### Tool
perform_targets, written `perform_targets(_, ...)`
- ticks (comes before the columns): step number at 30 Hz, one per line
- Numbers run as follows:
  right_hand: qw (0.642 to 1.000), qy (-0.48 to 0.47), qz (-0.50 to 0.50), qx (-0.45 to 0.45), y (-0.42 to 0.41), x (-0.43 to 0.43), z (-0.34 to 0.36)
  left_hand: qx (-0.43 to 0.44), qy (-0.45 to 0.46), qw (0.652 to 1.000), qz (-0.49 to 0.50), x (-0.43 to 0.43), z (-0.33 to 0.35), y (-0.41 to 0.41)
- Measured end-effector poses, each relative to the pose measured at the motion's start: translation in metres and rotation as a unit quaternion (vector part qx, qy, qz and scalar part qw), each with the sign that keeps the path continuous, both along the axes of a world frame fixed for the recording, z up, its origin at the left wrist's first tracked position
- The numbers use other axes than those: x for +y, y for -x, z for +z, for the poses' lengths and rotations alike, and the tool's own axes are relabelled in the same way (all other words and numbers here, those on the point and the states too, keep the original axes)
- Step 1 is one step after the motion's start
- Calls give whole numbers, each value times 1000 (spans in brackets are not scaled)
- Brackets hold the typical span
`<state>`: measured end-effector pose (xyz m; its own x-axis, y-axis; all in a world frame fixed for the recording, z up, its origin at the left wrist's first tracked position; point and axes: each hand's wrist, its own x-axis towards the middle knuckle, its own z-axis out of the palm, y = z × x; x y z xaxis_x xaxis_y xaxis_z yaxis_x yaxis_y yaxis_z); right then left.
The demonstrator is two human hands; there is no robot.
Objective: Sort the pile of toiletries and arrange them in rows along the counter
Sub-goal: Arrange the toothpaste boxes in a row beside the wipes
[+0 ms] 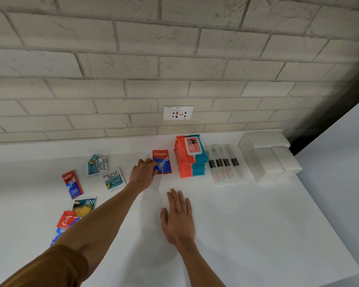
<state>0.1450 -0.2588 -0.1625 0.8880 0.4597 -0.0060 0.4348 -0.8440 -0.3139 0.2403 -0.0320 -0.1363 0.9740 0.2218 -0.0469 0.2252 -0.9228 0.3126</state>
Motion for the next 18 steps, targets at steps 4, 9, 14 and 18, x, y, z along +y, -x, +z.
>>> perform_targets(4,1000,0,1,1,0,0,2,-2,9,1000,4,-1,3,1)
perform_targets(9,1000,12,-3,-1,-1,1,2,-33,31,999,9,-5,16,21)
perform_targets(14,1000,8,4,-1,0,0,4,-50,57,997,30,-9,31,76)
perform_targets(18,1000,10,11,-9,0,-2,1,-67,90,991,68,-3,35,134)
